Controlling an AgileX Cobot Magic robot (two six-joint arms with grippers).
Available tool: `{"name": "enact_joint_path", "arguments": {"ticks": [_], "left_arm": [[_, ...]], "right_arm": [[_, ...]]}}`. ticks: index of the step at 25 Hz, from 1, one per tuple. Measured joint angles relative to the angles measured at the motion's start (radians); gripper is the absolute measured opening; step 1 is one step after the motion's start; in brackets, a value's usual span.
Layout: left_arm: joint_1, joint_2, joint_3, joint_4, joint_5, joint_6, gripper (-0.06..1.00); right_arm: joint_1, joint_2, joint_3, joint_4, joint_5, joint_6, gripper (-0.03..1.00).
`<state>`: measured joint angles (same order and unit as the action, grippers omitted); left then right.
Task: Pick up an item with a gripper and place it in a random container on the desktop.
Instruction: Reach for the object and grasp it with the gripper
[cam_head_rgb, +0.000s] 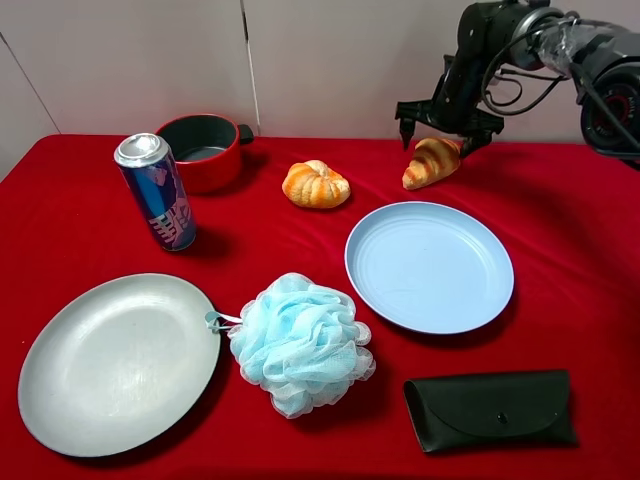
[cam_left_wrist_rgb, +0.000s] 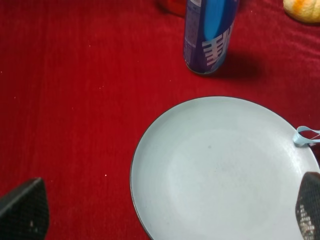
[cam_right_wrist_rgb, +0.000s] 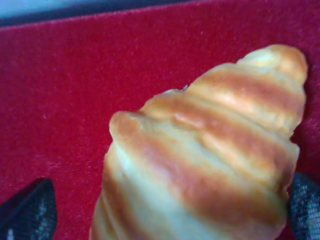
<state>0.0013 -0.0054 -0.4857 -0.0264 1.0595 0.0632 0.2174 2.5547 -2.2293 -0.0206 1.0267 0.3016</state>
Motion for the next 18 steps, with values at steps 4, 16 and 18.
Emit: {"name": "enact_joint_path", "arguments": {"ticks": [4,16,18], "left_arm": [[0.0,0.0,0.0,0.0,0.0,0.0,1.0],[0.0,0.0,0.0,0.0,0.0,0.0,1.0],[0.0,0.0,0.0,0.0,0.0,0.0,1.0]], "right_arm": [[0.0,0.011,-0.01,0.0,0.0,0.002,0.69],[-0.017,0.014,-0.01,0.0,0.0,0.003,0.69],[-0.018,0.014,-0.01,-0.002,0.0,0.003,0.69]]}}
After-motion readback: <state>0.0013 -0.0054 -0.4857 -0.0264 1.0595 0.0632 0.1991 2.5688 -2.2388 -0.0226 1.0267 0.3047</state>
